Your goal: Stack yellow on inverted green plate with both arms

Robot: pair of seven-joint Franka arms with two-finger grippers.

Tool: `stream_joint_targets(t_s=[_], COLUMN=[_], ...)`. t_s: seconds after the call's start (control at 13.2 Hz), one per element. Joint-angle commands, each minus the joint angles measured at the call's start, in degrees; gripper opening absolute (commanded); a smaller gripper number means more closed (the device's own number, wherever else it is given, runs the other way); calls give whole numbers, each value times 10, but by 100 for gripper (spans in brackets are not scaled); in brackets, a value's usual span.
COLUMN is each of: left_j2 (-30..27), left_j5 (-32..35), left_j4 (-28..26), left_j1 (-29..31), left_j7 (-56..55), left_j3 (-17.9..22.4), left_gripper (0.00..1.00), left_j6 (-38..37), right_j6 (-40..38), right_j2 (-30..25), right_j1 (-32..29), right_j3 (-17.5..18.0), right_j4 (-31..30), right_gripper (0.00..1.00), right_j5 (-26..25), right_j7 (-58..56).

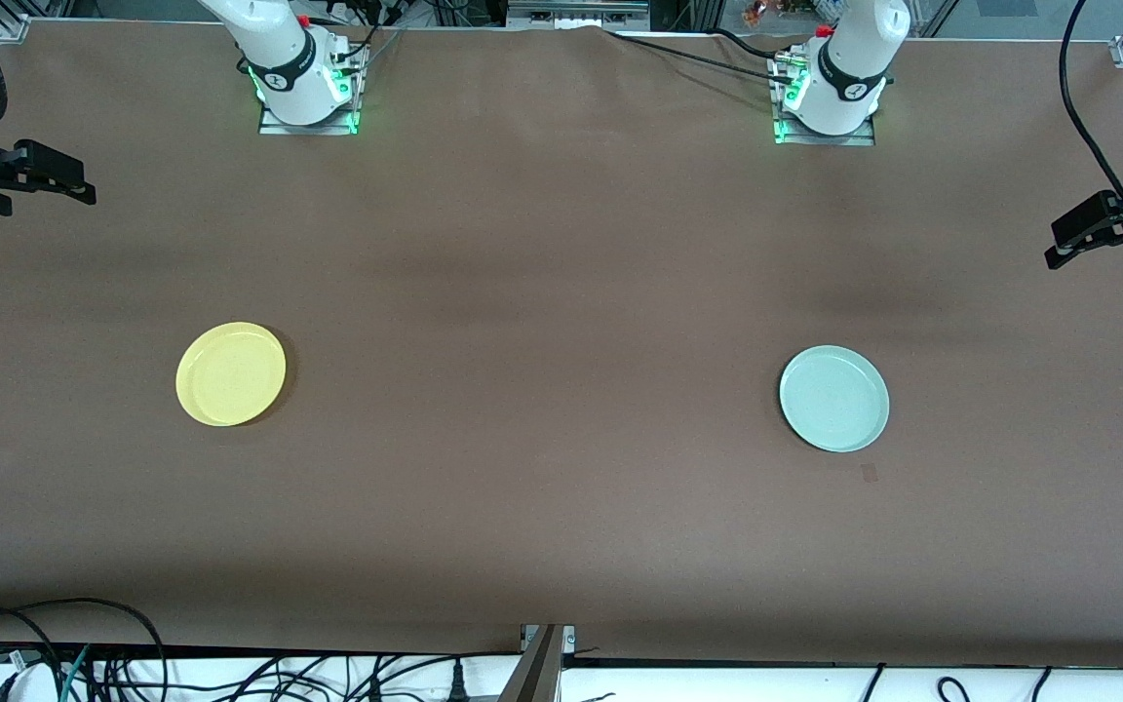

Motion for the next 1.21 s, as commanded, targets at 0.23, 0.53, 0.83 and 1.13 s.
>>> stream_joint_targets(t_s=[0.23,0.53,0.83,1.13], left_j2=[10,11,90,145], left_j5=[-1,-2,-1,-3], left_j4=[22,21,22,43], left_j1=[-2,-2,-13,-22], left_j7=[8,8,8,12], left_j3=[5,5,4,5], left_gripper=[100,100,100,100], left_j6=[-14,-14,-13,-10], right_j6=[-9,-8,-4,-2], right_j2=[3,3,7,19], right_j1=[-7,-7,-7,-6], right_j3=[3,3,3,3], right_j4=[12,12,12,15], right_gripper=[100,100,100,100], right_j5=[6,6,7,7], right_j7=[-3,-3,-4,-7])
